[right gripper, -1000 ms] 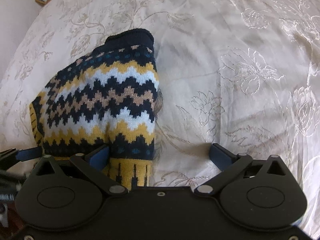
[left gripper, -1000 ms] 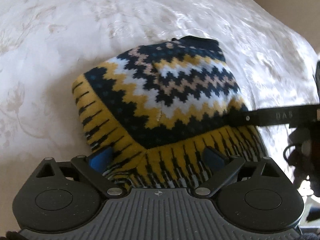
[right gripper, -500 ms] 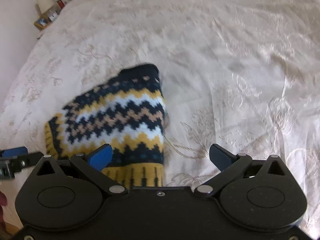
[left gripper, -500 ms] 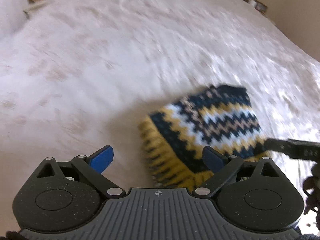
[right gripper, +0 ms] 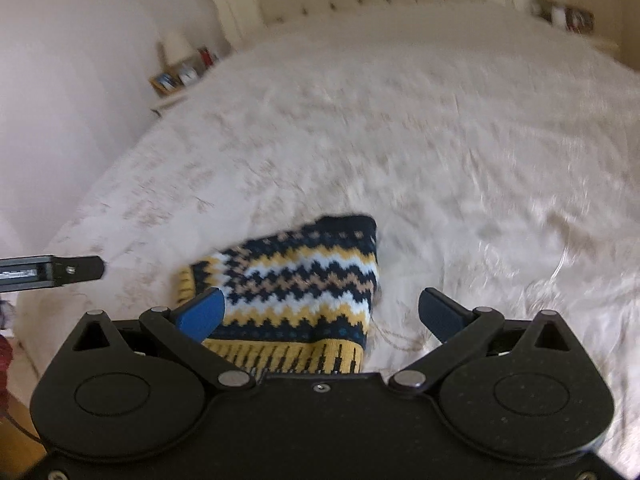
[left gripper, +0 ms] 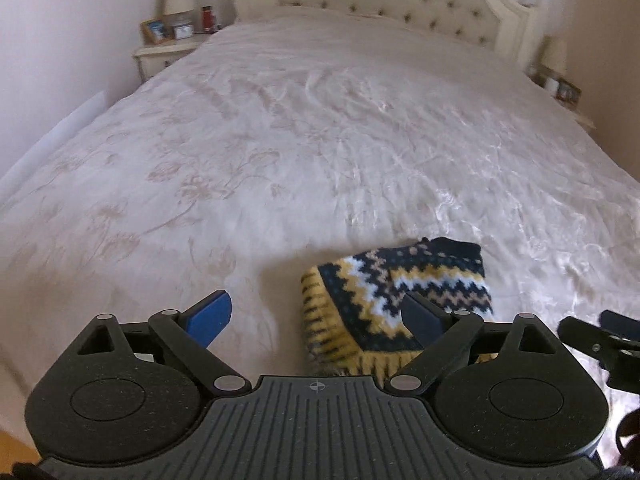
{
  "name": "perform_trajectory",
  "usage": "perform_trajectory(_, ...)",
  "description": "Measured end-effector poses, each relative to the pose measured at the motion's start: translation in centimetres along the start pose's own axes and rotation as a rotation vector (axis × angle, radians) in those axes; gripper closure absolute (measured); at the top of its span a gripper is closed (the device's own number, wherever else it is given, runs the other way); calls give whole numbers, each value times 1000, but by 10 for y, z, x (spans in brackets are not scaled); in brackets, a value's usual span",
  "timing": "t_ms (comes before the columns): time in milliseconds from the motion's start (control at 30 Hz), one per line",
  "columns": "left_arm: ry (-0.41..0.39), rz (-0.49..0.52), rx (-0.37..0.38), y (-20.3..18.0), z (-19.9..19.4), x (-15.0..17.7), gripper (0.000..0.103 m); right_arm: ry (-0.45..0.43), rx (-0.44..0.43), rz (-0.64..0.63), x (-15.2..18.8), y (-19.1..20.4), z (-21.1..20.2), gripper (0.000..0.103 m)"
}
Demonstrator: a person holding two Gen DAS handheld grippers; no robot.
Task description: Fold small clothes
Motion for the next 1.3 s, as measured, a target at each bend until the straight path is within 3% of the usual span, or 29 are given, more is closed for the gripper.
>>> perform_trajectory(133,-19,-3,-89,-13,-21,19,10,-41,26,-67,9,7,-29,0)
perform_trajectory(233,-34,27,-170,-24,-34,32,10,-87,113,-139,21,16,-51,0)
perform_trajectory(367,-8,35,-149,-31,-44,46,10,-162,183,-221,42,27,-75,0)
perform_trajectory(600,86,13,-104,-31,-47,68,11,66,38,-164,49,28,-72,1)
perform_trajectory(733,123,-6,-89,-27,-51,79,11,145,28,-105,58,27,-68,1)
perform_trajectory(967,185,-24,-89,-16,-53,90,11,200,74,-46,76,26,-70,1)
perform_trajectory(1300,248,-18,-58,-12,-53,98,11,189,117,-24,83,30,-84,1)
Point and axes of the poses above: each gripper's, at about its wrist camera, not at the fingertips, and z roughly the way its jaws point, y to its left, x to its underside, the point moved 1 cm from there along z, roughly the way its jaws point, and after that the axes turned 8 degrees about y, right-handed, at the moved point
